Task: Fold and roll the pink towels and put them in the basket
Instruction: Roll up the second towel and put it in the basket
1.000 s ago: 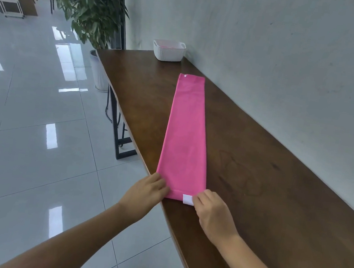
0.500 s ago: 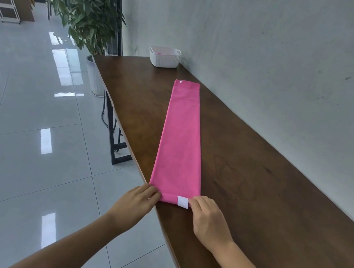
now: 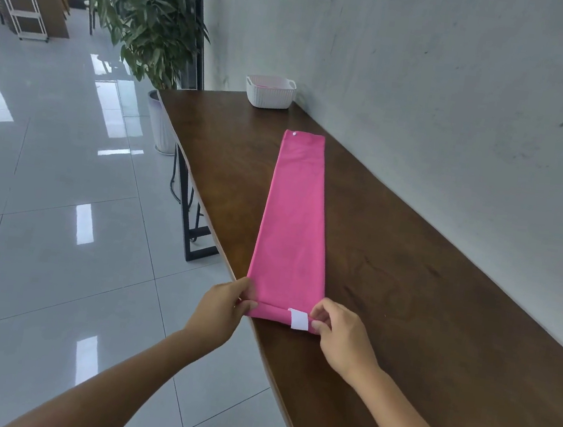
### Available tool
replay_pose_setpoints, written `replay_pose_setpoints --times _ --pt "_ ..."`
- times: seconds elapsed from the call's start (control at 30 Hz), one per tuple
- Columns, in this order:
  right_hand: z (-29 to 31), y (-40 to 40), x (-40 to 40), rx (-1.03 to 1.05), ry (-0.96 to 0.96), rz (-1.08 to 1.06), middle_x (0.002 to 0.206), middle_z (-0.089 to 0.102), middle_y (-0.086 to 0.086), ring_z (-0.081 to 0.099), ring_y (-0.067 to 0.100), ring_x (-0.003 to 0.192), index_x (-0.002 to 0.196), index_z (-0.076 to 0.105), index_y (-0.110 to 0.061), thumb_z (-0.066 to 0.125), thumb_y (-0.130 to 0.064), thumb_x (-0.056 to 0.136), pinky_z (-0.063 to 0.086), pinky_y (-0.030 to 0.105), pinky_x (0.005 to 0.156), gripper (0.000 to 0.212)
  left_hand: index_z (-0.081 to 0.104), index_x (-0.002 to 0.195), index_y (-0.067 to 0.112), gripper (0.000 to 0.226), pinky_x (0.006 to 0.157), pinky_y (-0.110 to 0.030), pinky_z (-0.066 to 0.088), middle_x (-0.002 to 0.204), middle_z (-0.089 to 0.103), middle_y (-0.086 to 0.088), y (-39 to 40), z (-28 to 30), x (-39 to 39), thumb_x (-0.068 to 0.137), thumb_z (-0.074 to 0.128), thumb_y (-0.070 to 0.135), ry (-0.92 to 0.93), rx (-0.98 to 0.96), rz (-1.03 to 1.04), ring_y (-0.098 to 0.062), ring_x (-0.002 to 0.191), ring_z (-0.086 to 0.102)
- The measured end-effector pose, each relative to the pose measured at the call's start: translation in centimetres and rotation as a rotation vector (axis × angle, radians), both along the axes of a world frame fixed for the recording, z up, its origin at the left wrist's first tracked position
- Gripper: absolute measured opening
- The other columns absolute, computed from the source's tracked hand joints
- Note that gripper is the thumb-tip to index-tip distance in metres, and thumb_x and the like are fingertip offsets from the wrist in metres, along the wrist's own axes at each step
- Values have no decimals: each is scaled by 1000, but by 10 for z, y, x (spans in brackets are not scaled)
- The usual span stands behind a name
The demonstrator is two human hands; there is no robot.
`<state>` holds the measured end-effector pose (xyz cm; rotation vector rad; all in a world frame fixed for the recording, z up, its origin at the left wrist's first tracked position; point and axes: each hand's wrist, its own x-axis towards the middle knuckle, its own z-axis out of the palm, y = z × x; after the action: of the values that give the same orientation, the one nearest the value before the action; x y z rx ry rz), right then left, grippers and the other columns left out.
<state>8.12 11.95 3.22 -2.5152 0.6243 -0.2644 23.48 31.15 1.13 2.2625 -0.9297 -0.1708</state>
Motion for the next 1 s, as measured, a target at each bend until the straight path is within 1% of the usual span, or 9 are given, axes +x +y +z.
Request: replay_pose_setpoints --times 0.17,0.3,0.37,0.47,0.57,0.63,0.73,0.83,1.0 --pt "-11 9 -2 -375 -40 50 92 64 -4 56 13 83 93 70 -17 74 -8 85 34 13 68 13 66 87 20 11 68 -12 44 92 59 8 -8 -2 0 96 64 26 -121 -5 25 -7 77 55" --pt "-29 11 -16 -598 -125 179 97 68 2 64 20 90 100 75 -13 82 -13 77 54 26 77 24 68 82 20 10 64 -22 48 81 61 5 1 -14 -1 88 75 22 -506 38 -173 -10 69 47" --pt "-34 8 -21 -638 -128 202 102 69 2 65 20 95 107 74 -13 78 -13 82 55 28 81 26 71 95 19 12 70 -27 56 93 66 2 8 -22 -1 86 77 24 -583 45 -229 -14 80 57" --pt "-34 7 -20 -624 -114 200 104 69 1 65 19 97 110 74 -13 81 -14 80 55 28 81 31 69 114 19 37 78 -27 57 110 66 1 17 -29 0 80 82 26 -620 89 -255 -16 93 63" --pt "-34 7 -12 -519 -109 146 107 66 -2 62 17 100 108 70 -16 77 -16 84 49 23 84 25 66 118 22 44 81 -26 57 115 63 0 14 -26 3 78 84 19 -578 104 -230 -16 99 62" --pt "-34 7 -7 -424 -98 64 112 61 -5 57 13 105 110 67 -18 67 -18 93 41 18 87 17 68 114 21 33 82 -28 57 111 64 1 10 -23 6 83 79 17 -522 58 -217 -16 97 61" --pt "-31 5 -1 -318 -64 -9 113 59 -7 49 9 104 111 64 -20 56 -21 100 37 16 86 14 68 112 21 17 84 -27 50 106 64 4 5 -16 10 98 59 26 -418 27 -189 -14 92 55" --pt "-25 2 2 -243 -34 -20 112 59 -9 45 8 103 113 63 -22 50 -25 103 36 17 85 17 62 104 20 25 79 -28 44 97 62 4 3 -9 15 103 43 36 -251 34 -169 -13 83 49" --pt "-9 -10 8 42 81 -49 104 60 -9 52 6 93 101 61 -27 56 -31 101 38 16 71 7 43 102 23 12 78 -38 55 95 65 2 -5 -3 22 104 46 34 33 163 -54 -17 81 61"
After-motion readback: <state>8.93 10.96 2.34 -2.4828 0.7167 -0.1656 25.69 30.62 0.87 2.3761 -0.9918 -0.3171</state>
